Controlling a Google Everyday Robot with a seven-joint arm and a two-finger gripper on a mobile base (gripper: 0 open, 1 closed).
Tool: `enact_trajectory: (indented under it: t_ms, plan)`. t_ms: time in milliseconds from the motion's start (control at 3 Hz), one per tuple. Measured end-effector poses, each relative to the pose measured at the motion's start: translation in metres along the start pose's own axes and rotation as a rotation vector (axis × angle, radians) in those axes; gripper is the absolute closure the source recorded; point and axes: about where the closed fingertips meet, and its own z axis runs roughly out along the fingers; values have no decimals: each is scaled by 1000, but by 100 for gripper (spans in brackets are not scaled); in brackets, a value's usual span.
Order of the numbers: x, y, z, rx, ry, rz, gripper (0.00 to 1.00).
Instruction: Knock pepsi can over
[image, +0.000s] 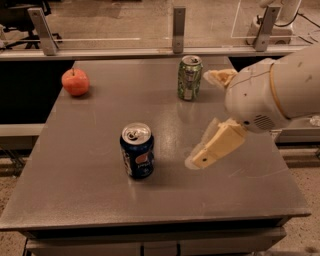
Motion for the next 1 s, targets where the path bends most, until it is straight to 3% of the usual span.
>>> enact_trajectory:
  t_ms: [333, 667, 1000]
  plan:
    - [12, -1, 29, 0, -134, 45, 0]
    - [7, -3, 48, 7, -290, 65, 0]
    - [-16, 7, 59, -35, -454, 105, 0]
